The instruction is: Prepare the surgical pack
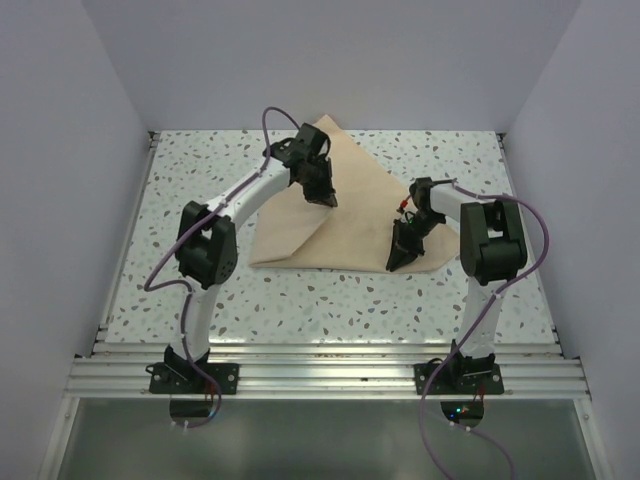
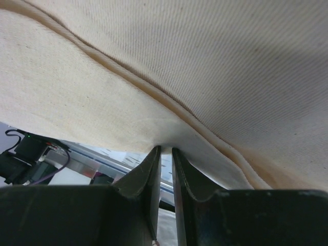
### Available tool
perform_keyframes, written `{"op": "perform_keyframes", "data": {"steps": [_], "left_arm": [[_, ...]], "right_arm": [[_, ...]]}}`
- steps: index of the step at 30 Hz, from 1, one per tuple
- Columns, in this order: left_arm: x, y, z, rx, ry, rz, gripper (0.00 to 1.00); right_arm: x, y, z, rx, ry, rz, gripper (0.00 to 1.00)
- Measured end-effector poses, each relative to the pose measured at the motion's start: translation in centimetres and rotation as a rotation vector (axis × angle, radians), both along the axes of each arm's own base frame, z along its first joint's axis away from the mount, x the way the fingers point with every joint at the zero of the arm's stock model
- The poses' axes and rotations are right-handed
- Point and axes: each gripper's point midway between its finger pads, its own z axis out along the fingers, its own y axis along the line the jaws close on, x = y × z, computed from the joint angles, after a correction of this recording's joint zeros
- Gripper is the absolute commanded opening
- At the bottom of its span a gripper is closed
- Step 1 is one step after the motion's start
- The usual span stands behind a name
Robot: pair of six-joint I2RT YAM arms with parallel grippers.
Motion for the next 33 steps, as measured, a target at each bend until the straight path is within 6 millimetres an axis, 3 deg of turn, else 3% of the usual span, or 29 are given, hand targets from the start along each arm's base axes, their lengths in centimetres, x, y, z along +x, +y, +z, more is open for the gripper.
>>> {"op": "perform_keyframes", "data": {"steps": [8,20,33], "left_arm": [[-0.7,-1.5,-2.3,0.01,0.044,-0.034,0.0],[0.1,-2.6,-3.4,-0.014,0.066,-0.028,0.0],[-0.7,-4.1,-6.3,-0.023,0.127,-0.05,0.0]], "right_arm": [[0.0,0.0,0.0,0.006,0.021,-0.006,0.19],[0.0,0.0,-0.1,0.008,0.034,-0.007,0.19],[0.0,0.1,0.0,0.01,0.039,-0.008,0.19]]}}
